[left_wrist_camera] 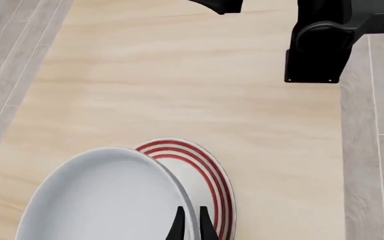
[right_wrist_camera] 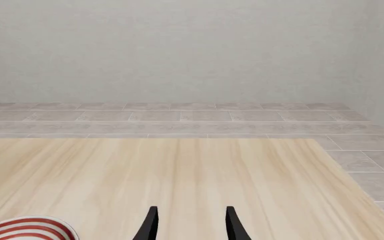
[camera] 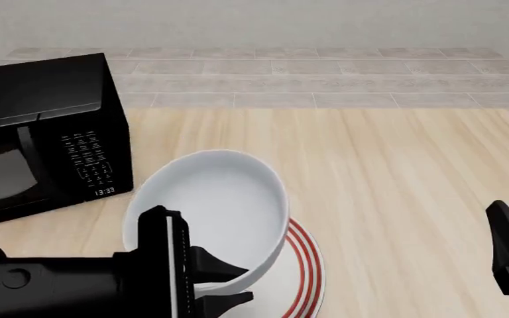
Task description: Pick up the white bowl and put it on the plate.
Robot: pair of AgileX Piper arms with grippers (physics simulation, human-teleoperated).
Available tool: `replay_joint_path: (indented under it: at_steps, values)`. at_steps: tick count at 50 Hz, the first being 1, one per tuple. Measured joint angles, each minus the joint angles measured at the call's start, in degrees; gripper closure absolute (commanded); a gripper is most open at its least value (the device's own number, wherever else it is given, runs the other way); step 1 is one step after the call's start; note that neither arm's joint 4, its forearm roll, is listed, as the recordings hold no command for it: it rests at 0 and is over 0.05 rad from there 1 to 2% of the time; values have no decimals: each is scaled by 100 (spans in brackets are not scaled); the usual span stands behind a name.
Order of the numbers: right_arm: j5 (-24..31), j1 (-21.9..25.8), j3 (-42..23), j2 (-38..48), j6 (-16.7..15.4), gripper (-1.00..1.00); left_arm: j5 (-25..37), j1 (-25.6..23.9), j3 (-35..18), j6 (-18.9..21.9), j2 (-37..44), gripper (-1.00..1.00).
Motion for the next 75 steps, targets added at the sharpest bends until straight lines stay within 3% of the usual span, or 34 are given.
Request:
replay_joint_path:
  at_steps: [75]
  values:
    - [0, 0, 0, 0, 0, -100, -930, -201, 266, -551, 804, 100]
